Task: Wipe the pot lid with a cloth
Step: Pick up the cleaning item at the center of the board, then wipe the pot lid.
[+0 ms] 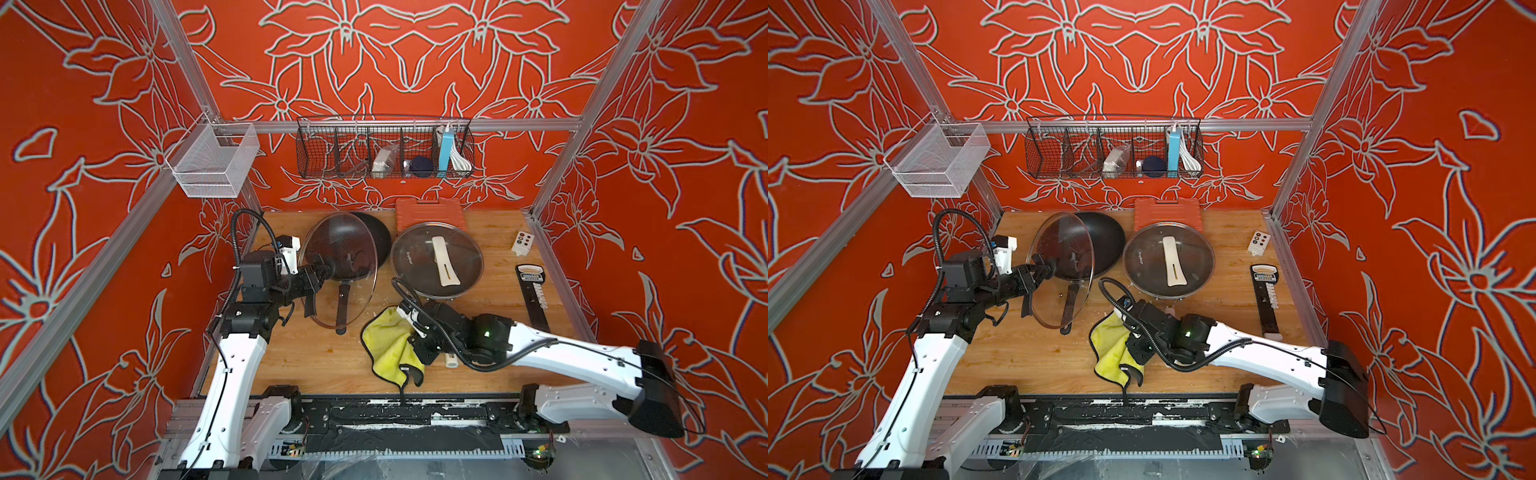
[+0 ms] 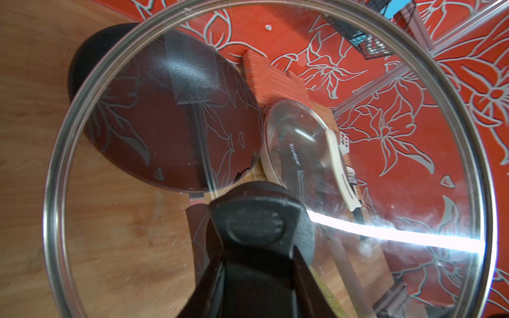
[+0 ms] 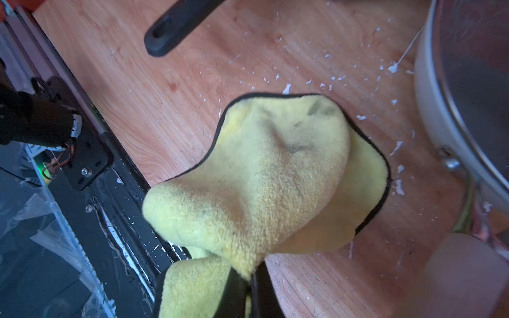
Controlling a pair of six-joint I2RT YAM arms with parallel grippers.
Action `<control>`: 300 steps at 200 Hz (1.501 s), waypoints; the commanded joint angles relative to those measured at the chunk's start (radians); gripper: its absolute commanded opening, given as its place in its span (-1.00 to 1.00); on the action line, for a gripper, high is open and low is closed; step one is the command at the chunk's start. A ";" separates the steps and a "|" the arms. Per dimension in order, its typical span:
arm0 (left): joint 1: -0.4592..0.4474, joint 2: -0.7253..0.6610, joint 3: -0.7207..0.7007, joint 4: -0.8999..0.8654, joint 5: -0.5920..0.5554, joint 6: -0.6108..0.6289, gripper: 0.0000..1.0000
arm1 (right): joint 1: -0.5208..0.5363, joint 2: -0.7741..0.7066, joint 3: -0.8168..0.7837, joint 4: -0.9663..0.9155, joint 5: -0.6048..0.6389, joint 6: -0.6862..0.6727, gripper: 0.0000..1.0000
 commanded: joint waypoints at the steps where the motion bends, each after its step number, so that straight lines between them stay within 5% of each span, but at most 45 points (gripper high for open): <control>1: 0.003 -0.007 0.030 0.289 0.189 -0.091 -1.00 | -0.025 -0.088 -0.016 0.016 0.031 -0.044 -1.00; 46: 0.004 0.001 0.023 0.425 0.296 -0.219 -1.00 | -0.112 -0.243 -0.035 0.116 -0.071 -0.122 -1.00; 121: -0.008 0.035 -0.070 0.851 0.437 -0.511 -1.00 | -0.240 -0.150 0.154 0.196 -0.345 -0.262 -1.00; 150: -0.041 0.062 -0.078 0.946 0.470 -0.556 -1.00 | -0.342 -0.070 0.210 0.337 -0.538 -0.195 -1.00; 206: -0.093 0.157 -0.073 1.162 0.496 -0.667 -1.00 | -0.378 0.050 0.342 0.474 -0.749 -0.147 -1.00; 300: -0.144 0.326 -0.056 1.502 0.445 -0.890 -1.00 | -0.377 0.150 0.370 0.670 -0.925 -0.023 -1.00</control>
